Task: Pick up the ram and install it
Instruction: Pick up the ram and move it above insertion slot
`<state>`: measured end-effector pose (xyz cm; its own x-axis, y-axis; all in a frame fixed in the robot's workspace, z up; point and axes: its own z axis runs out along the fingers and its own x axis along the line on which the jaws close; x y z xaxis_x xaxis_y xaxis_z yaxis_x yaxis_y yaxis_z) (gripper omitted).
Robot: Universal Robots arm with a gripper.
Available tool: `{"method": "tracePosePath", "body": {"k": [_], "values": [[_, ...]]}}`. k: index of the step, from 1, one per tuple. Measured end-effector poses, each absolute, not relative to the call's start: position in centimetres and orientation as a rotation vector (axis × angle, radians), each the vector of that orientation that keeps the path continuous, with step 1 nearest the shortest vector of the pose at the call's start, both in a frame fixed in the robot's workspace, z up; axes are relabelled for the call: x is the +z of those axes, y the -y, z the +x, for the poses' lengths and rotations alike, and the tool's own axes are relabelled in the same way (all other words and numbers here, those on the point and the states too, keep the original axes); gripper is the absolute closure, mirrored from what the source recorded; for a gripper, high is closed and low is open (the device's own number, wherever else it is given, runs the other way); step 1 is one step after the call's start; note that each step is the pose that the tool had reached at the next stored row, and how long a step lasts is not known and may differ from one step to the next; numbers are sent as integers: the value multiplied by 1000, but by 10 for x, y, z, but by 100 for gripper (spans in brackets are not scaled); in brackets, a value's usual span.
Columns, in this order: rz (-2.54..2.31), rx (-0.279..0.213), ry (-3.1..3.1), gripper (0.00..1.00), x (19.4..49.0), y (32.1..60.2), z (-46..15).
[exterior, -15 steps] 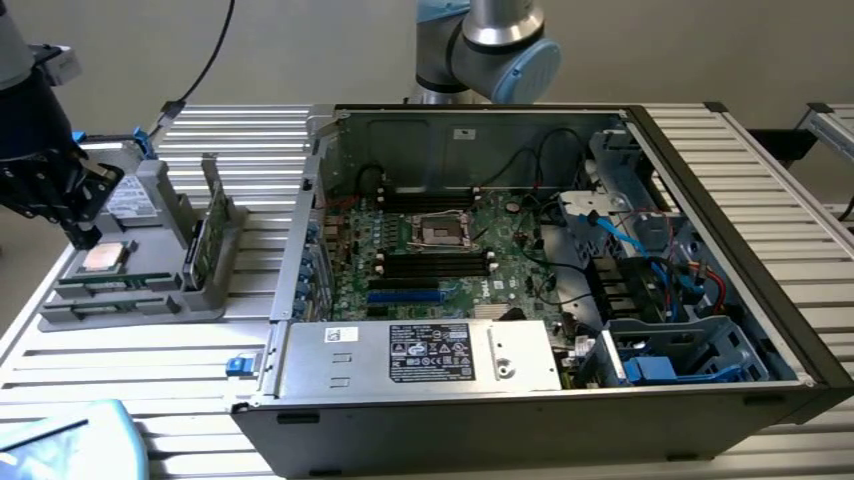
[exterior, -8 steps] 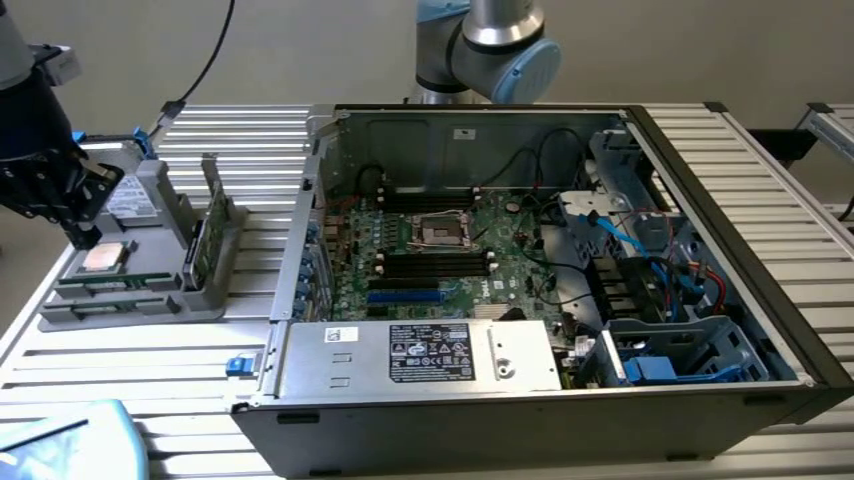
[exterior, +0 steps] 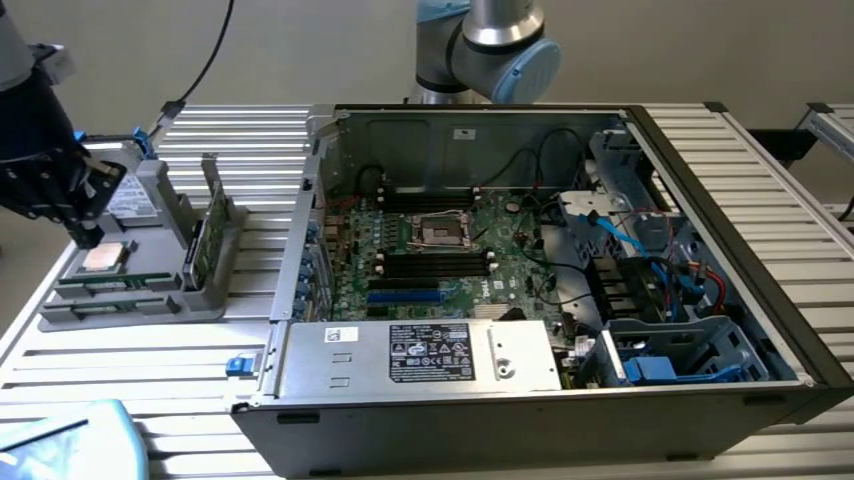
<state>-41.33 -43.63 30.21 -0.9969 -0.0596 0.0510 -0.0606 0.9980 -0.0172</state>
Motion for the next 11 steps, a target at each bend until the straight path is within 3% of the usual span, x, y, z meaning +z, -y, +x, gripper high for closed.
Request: {"method": "tracePosePath", "body": {"k": [11], "values": [[400,-9,3068,90,300,436,-413]]}}
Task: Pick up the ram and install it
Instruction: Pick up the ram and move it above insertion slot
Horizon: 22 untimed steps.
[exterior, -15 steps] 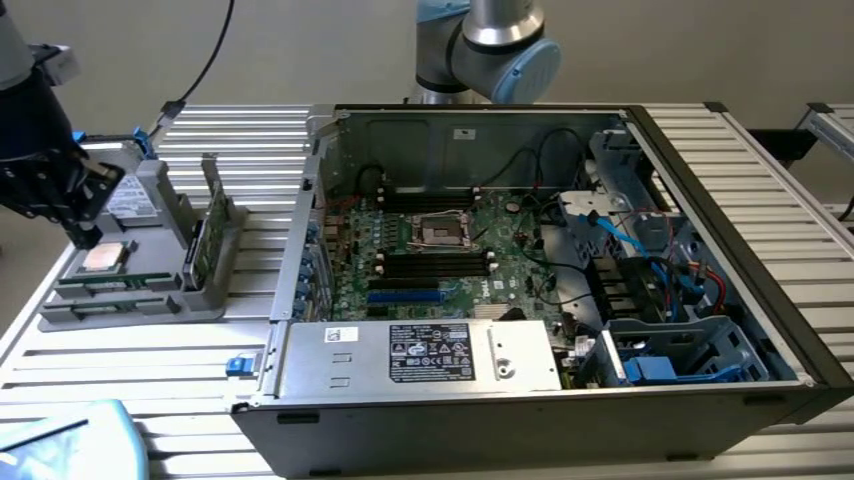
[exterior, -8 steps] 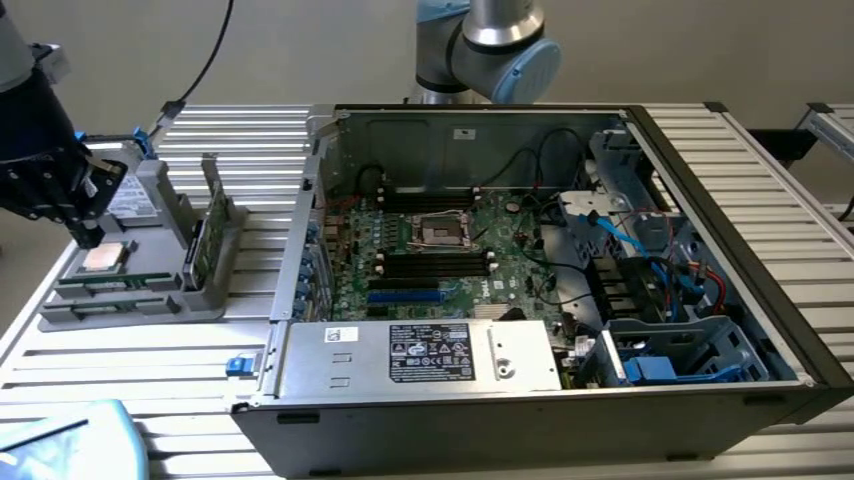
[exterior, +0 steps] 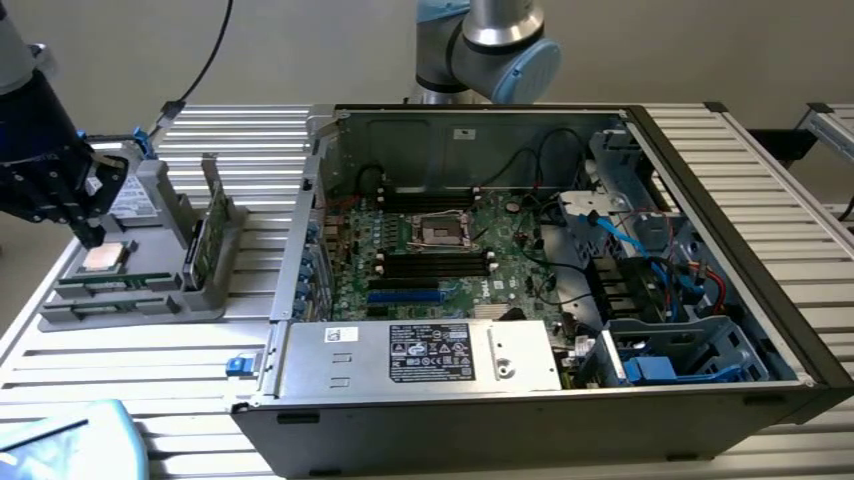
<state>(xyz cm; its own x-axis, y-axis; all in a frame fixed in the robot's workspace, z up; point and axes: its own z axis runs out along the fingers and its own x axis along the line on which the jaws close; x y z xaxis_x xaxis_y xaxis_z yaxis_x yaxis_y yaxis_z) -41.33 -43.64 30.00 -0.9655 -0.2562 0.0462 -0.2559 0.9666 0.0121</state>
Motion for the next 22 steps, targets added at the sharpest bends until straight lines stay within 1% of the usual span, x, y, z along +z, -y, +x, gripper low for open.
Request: {"method": "tracePosePath", "body": {"k": [15,22], "values": [[816,-52,2989,90,293,436,-413],[1006,-57,2929,90,288,436,-413]]}}
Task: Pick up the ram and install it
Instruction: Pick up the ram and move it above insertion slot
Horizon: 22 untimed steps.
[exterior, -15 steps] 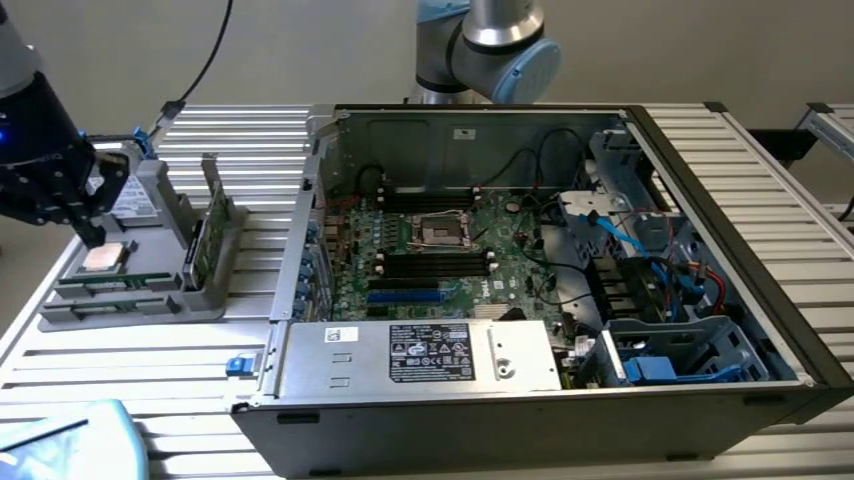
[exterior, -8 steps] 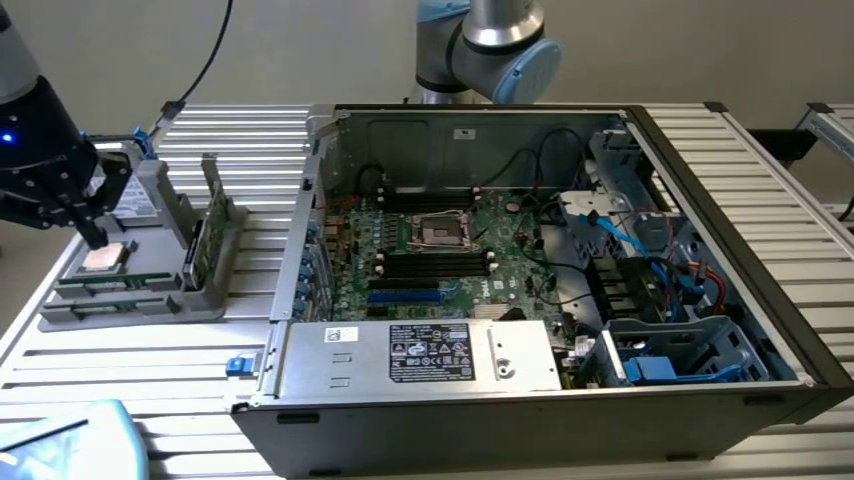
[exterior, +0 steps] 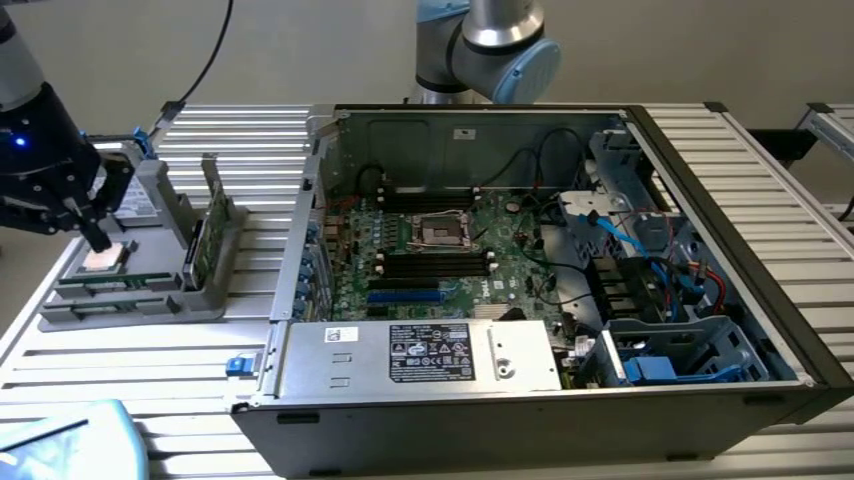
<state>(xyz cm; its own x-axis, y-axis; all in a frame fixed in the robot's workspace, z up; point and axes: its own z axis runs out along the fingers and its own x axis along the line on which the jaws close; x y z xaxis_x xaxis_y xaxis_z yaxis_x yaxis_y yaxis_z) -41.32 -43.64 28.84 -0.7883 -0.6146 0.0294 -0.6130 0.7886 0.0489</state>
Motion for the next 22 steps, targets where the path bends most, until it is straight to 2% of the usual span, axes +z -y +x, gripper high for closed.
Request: {"method": "tracePosePath", "body": {"k": [22], "values": [[1563,-43,2667,90,274,436,-413]]}}
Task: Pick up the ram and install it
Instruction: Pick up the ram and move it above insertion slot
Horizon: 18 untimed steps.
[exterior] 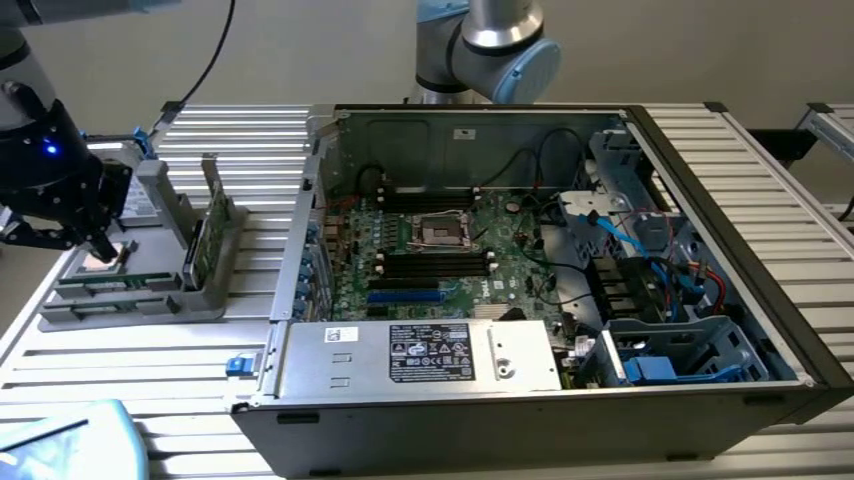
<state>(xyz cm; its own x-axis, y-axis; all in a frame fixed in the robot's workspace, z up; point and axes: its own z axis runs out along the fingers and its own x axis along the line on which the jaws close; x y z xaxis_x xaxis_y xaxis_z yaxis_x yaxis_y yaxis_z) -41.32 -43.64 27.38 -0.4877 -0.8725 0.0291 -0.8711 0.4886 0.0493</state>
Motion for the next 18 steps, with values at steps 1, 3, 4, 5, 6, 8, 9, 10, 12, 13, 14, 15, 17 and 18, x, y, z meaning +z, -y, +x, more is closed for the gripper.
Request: {"method": "tracePosePath", "body": {"k": [1,3,4,5,6,8,9,10,12,13,14,15,17,18], "values": [[1589,-42,2651,90,273,436,-413],[1635,-41,2623,90,273,436,-413],[1660,-40,2607,90,272,436,-413],[1683,-40,2591,90,272,436,-413],[1706,-39,2576,90,272,436,-413],[1752,-38,2544,90,271,436,-413],[1776,-38,2526,90,270,436,-413],[1798,-37,2510,90,270,436,-413],[1842,-36,2477,90,270,436,-413],[1865,-36,2459,90,269,436,-413],[1888,-35,2441,90,269,436,-413],[1909,-36,2423,90,269,436,-413],[1950,-36,2387,90,268,436,-413],[1971,-37,2367,90,268,436,-413]]}}
